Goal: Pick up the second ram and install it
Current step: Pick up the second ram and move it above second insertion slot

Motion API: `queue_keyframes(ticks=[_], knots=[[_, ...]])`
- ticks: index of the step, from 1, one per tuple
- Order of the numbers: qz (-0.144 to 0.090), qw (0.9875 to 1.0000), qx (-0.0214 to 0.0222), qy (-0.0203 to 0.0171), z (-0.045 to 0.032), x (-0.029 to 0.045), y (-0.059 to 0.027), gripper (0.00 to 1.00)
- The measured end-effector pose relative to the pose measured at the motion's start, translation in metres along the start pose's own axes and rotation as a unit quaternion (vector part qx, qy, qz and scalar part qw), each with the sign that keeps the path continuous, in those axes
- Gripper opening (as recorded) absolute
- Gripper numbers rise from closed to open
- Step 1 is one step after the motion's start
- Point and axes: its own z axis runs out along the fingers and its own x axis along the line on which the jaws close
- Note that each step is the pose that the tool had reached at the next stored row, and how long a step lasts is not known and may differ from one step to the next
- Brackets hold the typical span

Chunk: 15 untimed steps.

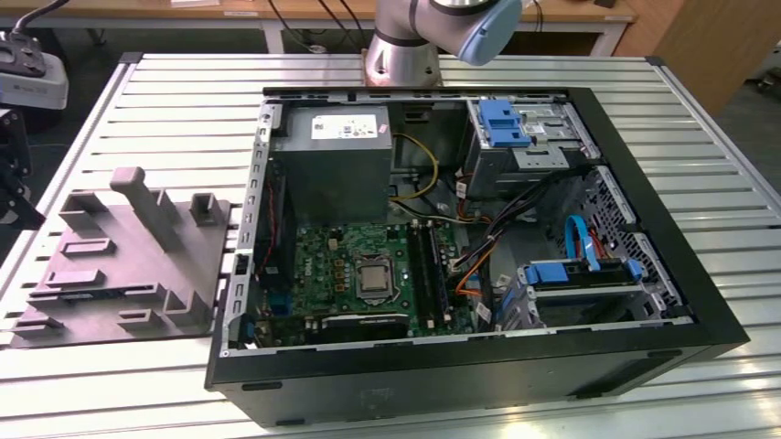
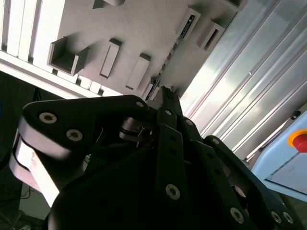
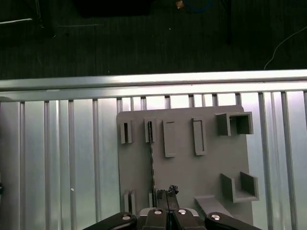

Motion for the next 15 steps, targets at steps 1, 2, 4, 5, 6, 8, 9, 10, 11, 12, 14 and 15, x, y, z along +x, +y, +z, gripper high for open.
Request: queue_keyframes(ticks=[1,2,4,5,6,8,9,10,11,12,14,15], knots=[[0.000,1.0000,0.0000,-0.0001,0.0015,0.0002,0.0000,0.10],[0.000,1.0000,0.0000,-0.0001,0.0031,0.0003,0.0000,0.10],[0.000,1.0000,0.0000,-0.0002,0.0053,0.0005,-0.0001,0.10],[0.000,1.0000,0.0000,-0.0002,0.0061,0.0006,-0.0001,0.10],[0.000,1.0000,0.0000,-0.0002,0.0071,0.0007,-0.0001,0.10],[0.000,1.0000,0.0000,-0.0002,0.0089,0.0009,-0.0001,0.10],[0.000,1.0000,0.0000,-0.0001,0.0097,0.0010,0.0000,0.10],[0.000,1.0000,0.0000,-0.0001,0.0105,0.0010,0.0000,0.10],[0.000,1.0000,-0.0001,-0.0001,0.0111,0.0012,0.0002,0.10],[0.000,1.0000,-0.0001,-0.0001,0.0119,0.0013,0.0005,0.10],[0.000,1.0000,0.0000,-0.0002,0.0140,0.0016,0.0009,0.10],[0.000,1.0000,0.0000,-0.0002,0.0152,0.0017,0.0012,0.10]])
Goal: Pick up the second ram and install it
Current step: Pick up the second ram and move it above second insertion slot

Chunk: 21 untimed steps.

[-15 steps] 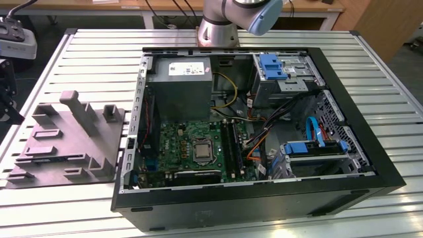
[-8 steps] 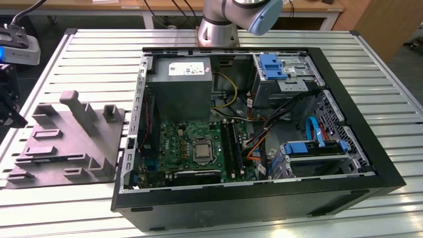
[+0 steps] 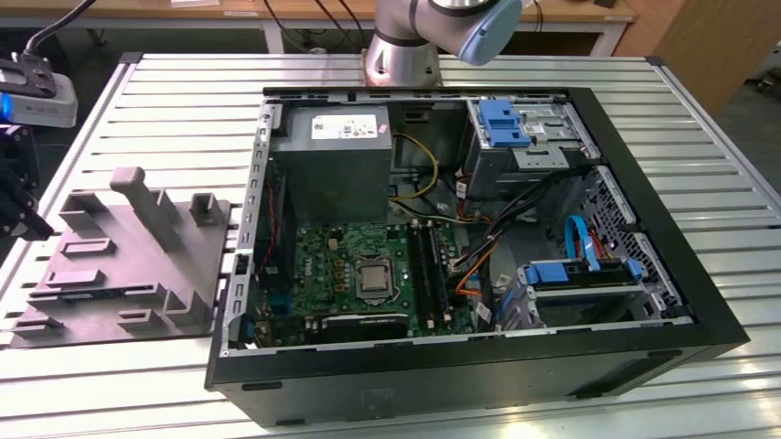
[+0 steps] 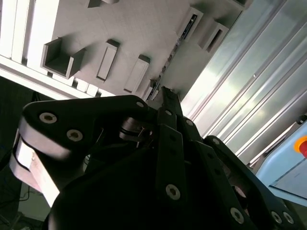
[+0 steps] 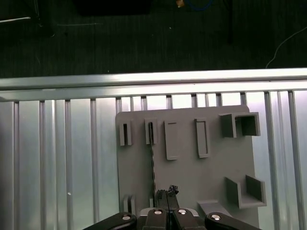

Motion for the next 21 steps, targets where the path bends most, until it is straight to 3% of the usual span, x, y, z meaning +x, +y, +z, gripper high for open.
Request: queue_keyframes(ticks=[21], knots=[[0.000,1.0000,0.0000,0.0000,0.0236,0.0023,0.0019,0.10]])
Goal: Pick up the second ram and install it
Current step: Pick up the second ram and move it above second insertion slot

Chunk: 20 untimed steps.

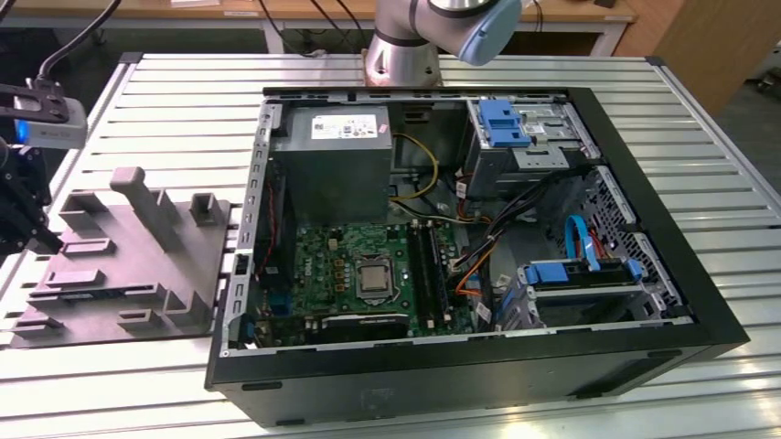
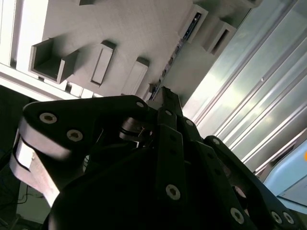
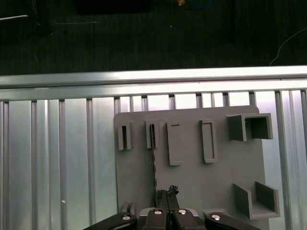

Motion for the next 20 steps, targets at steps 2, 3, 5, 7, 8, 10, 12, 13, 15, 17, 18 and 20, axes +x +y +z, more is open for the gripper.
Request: queue_keyframes(ticks=[2,3,5,7,8,10,12,13,15,17,18,20], knots=[[0.000,1.0000,0.0000,0.0000,0.0018,0.0002,0.0001,0.10],[0.000,1.0000,0.0000,0.0000,0.0028,0.0003,0.0002,0.10],[0.000,1.0000,0.0000,0.0000,0.0050,0.0005,0.0002,0.10],[0.000,1.0000,0.0000,0.0000,0.0076,0.0007,0.0002,0.10],[0.000,1.0000,0.0000,-0.0002,0.0085,0.0008,0.0003,0.10],[0.000,1.0000,-0.0001,-0.0011,0.0098,0.0010,0.0006,0.10],[0.000,1.0000,0.0000,-0.0017,0.0115,0.0012,0.0007,0.10],[0.000,1.0000,-0.0001,-0.0018,0.0124,0.0013,0.0008,0.10],[0.000,1.0000,-0.0001,-0.0018,0.0144,0.0018,0.0008,0.10],[0.000,1.0000,-0.0001,-0.0018,0.0168,0.0023,0.0006,0.10],[0.000,1.0000,-0.0001,-0.0018,0.0182,0.0026,0.0006,0.10],[0.000,1.0000,-0.0001,-0.0018,0.0210,0.0030,0.0005,0.10]])
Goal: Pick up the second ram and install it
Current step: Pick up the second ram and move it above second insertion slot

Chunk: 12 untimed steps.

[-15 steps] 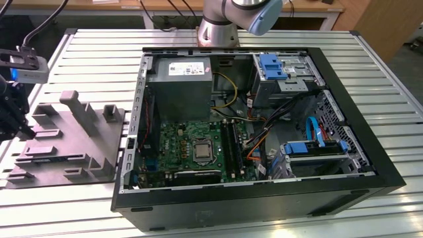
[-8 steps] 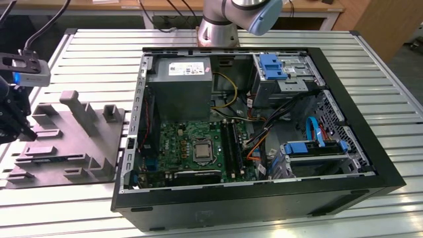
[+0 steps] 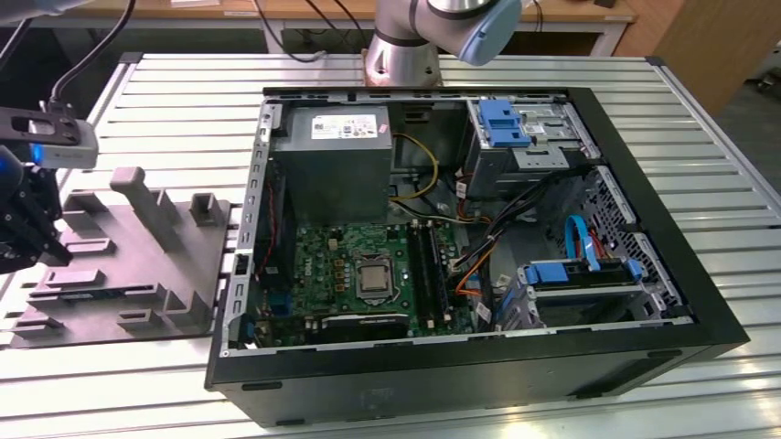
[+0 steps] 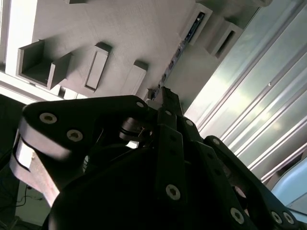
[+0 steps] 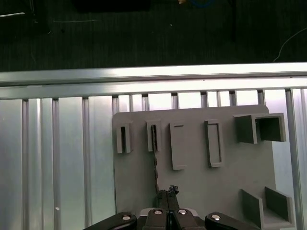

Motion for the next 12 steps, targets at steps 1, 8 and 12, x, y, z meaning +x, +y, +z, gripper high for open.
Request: queue_keyframes(ticks=[1,8,12], knots=[[0.000,1.0000,0.0000,0.0000,0.0014,0.0002,-0.0001,0.10],[0.000,1.0000,0.0000,0.0000,0.0089,0.0010,-0.0005,0.10],[0.000,1.0000,0.0001,0.0000,0.0132,0.0017,-0.0007,0.10]])
